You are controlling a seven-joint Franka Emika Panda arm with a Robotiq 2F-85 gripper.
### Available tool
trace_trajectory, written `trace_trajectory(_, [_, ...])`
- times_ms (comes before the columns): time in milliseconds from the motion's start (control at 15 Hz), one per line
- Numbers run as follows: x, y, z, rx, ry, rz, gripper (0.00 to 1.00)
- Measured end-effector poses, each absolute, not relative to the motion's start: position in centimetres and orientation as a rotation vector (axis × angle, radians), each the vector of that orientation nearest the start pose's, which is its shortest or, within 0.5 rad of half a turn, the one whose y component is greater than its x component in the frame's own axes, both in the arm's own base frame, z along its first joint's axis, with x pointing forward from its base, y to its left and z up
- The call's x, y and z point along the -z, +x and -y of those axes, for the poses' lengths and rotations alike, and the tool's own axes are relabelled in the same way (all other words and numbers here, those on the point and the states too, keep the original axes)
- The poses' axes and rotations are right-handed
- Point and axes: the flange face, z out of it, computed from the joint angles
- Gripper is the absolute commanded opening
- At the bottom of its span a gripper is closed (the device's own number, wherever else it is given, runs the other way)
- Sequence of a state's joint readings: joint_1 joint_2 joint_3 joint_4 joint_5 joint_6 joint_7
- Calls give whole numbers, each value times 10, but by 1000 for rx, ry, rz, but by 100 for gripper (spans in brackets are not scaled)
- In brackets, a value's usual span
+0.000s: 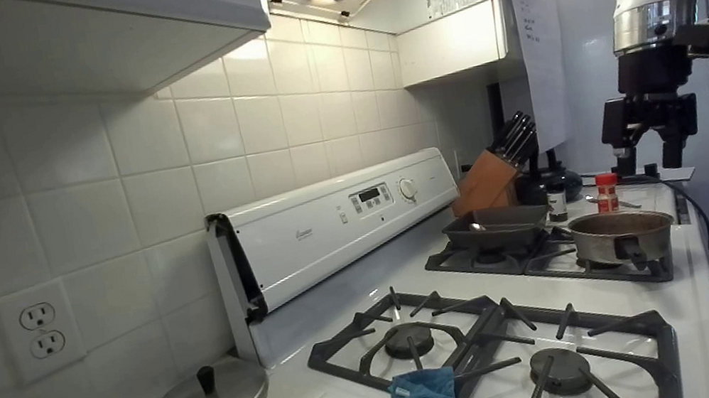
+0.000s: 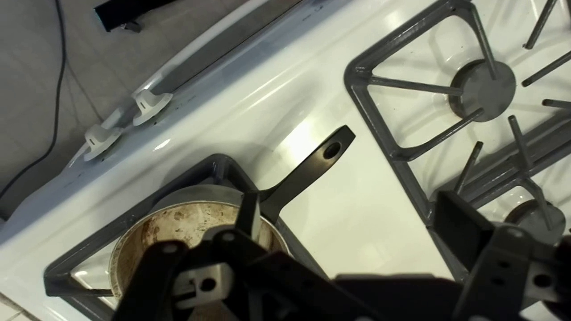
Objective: Pour some of the contents of the orange bottle into the pot
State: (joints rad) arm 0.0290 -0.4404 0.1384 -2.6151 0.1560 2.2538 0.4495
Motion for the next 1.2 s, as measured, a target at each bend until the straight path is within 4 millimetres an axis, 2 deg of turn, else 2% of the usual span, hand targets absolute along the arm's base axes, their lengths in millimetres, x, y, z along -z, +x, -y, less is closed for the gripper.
trace_trajectory(200, [-405, 394, -44, 91, -3011, -541, 100])
trace_trajectory(467, [-403, 390, 4, 102, -3046, -513, 100])
trace_trajectory(733, [-403, 383, 58, 111, -3050, -643, 100])
trace_trajectory(800, [-402, 382, 66, 111, -3045, -662, 100])
trace_trajectory(1200, [-400, 384, 58, 102, -3056, -635, 100])
